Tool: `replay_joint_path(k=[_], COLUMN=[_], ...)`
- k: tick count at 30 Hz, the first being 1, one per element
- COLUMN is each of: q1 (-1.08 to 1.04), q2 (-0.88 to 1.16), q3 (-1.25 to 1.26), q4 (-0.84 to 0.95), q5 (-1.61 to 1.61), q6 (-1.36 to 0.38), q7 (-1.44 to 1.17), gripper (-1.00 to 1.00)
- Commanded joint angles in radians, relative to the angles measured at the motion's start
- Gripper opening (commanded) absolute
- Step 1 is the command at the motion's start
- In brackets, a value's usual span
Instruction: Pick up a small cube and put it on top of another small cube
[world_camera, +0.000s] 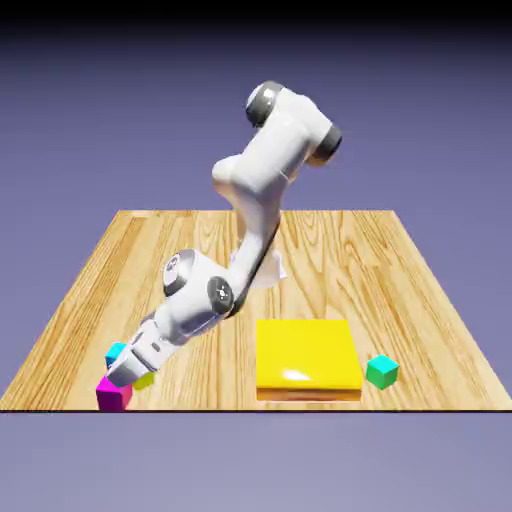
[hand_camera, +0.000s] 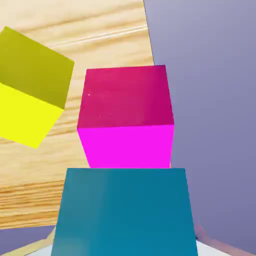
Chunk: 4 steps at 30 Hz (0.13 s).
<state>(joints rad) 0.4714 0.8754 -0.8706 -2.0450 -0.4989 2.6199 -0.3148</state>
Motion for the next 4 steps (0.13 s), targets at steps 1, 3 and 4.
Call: replay_joint_path(k=[1,3,4], q1=[0.000,0.032,0.065], q2=[0.000,-0.036,-0.072], q3=[0.000,-0.014,-0.029], q4=[0.000,-0.010,-0.021], q5=[0.000,-0.004,-0.008], q6=[0.001,-0.032,-0.065], q7=[0.000,-0.005,-0.010], gripper=[1.00,1.00,1.00])
